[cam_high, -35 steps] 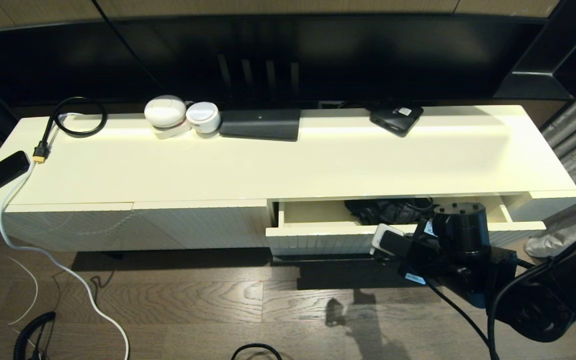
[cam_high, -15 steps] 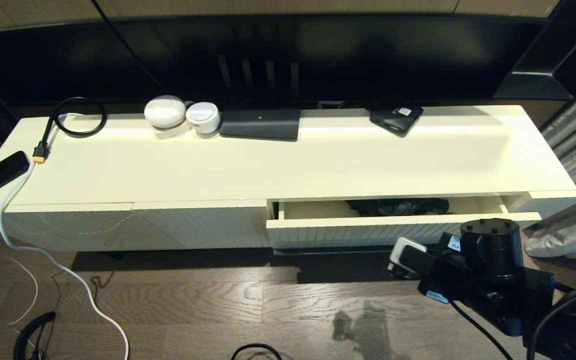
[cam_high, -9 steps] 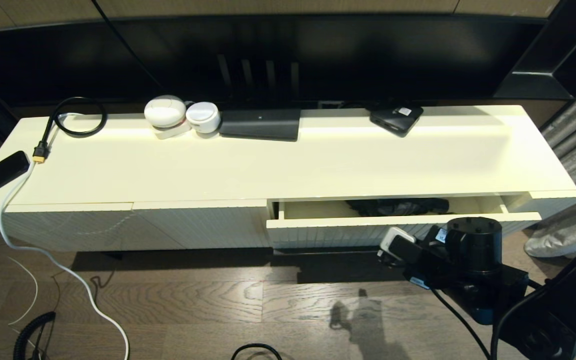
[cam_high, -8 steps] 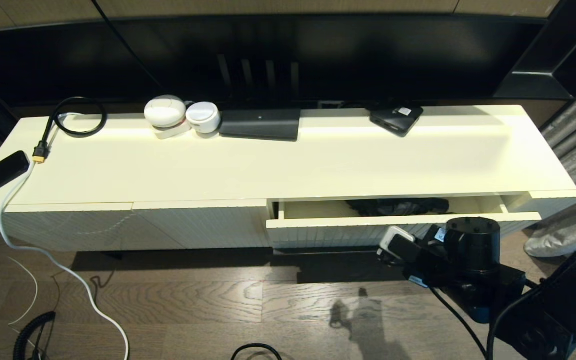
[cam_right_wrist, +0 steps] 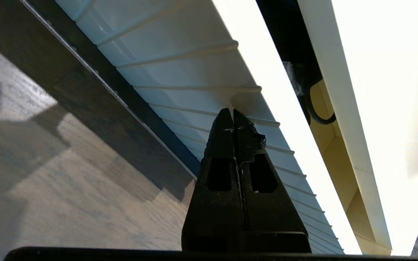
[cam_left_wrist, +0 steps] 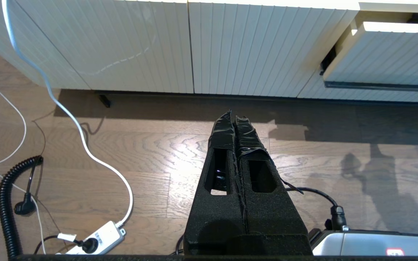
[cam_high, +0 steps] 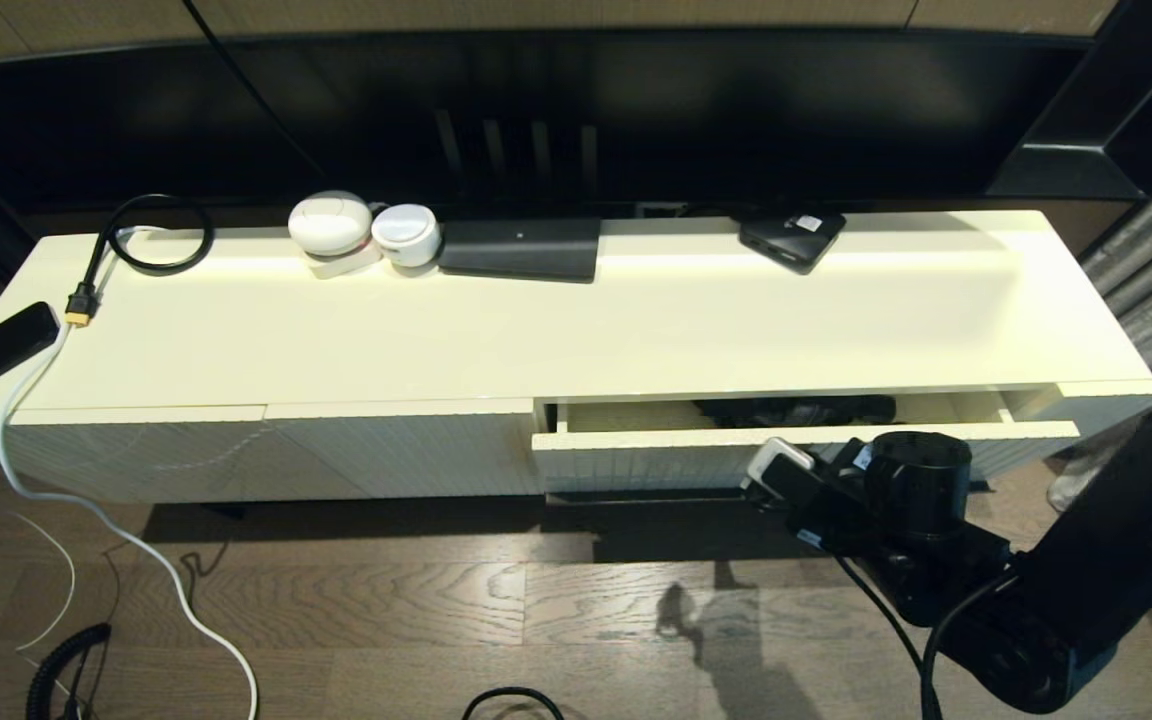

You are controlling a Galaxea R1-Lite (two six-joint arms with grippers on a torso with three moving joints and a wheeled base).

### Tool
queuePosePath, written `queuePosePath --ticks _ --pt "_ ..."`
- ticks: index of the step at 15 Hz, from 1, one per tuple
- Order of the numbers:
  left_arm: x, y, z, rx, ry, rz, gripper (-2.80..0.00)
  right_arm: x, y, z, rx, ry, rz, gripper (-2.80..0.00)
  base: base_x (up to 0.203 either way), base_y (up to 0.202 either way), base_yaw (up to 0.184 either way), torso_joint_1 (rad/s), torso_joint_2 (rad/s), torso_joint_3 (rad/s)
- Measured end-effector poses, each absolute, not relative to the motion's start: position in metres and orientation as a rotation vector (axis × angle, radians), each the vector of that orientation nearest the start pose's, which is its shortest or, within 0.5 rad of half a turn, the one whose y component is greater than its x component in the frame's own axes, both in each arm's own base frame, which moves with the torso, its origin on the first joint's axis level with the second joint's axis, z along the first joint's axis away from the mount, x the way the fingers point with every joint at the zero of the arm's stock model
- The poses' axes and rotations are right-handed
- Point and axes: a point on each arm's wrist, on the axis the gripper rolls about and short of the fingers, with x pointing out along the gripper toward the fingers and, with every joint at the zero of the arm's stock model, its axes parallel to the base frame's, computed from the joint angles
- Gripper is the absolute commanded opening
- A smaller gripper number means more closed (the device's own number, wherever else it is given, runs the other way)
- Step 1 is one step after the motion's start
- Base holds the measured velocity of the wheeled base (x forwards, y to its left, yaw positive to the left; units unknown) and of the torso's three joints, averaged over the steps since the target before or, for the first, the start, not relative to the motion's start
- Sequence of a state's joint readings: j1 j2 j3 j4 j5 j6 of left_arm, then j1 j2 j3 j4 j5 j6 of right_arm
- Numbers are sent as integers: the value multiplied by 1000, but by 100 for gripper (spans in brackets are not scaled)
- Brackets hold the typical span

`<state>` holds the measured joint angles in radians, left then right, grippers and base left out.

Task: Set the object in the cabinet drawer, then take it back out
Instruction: Close the drawer

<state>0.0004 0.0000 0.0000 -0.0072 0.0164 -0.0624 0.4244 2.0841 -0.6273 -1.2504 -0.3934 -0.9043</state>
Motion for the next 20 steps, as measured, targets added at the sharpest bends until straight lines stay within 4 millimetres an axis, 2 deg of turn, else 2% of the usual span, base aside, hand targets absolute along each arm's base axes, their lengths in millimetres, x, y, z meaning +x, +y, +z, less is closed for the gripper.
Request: queuePosePath --ticks 9,16,20 --pt "-23 0 76 -62 -8 17 -280 340 139 79 -952 99 70 -280 0 0 0 0 0 0" --pt "-23 0 76 -62 -8 17 -280 351 141 81 -946 85 55 -280 0 0 0 0 0 0" --pt "-23 0 76 -62 -8 17 -280 348 139 85 -954 103 54 -280 0 0 0 0 0 0"
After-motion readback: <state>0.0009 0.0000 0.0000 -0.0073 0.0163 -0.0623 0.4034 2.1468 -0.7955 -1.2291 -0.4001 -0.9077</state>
